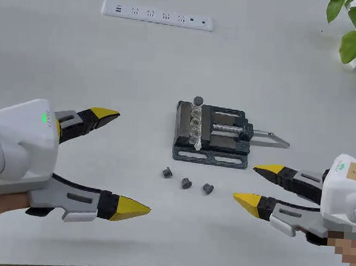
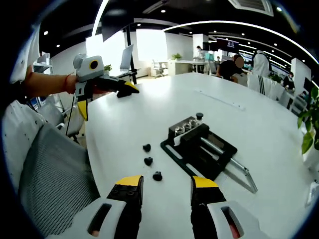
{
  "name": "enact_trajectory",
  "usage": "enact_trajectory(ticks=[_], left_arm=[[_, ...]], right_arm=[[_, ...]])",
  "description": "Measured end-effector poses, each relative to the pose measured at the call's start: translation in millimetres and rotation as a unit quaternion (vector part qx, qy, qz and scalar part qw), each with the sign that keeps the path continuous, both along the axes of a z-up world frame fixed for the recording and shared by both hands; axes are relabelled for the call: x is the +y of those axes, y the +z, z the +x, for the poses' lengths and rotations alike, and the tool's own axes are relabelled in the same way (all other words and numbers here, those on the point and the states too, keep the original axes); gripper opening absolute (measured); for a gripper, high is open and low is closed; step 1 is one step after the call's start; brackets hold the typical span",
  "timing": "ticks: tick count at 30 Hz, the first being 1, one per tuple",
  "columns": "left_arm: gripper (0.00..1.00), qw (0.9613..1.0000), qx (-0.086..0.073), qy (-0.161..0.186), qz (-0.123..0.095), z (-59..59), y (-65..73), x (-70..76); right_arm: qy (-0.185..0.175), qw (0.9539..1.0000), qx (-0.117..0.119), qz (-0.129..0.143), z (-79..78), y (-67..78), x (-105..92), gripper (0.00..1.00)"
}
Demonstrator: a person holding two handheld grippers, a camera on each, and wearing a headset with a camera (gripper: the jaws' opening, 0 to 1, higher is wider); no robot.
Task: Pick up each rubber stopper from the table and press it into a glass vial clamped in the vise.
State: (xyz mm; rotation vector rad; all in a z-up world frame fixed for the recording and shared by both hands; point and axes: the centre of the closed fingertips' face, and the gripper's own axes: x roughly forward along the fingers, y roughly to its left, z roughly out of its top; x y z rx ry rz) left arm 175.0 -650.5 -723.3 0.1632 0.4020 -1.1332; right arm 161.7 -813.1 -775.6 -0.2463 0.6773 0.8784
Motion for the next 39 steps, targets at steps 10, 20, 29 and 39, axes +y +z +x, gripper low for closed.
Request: enact_trajectory(ticks=[10,20,29,39], left_arm=[[0.96,1.0000,0.002,0.001,0.003,-2.1,0.3,-1.0],[0.96,1.0000,0.005,0.001,0.004,-3.9,-1.2,-2.5],[0.95,1.0000,0.007,0.001,0.002,-4.0,-2.7,-2.3],[0.95,1.0000,0.008,0.002,-0.001,-2.9,-2.2,-2.8]], right_arm=[[-0.008,0.9999,-0.007,0.002,2.2,-21.4,11.5,0.26],[-0.017,0.9998,-0.005,-0.002,4.5,-41.5,26.2,0.22],[-0.026,0.9995,-0.009,-0.015,9.1,-54.2,35.5,0.19],[-0.019,0.9994,-0.009,-0.028,6.8,-61.3,38.3,0.12]])
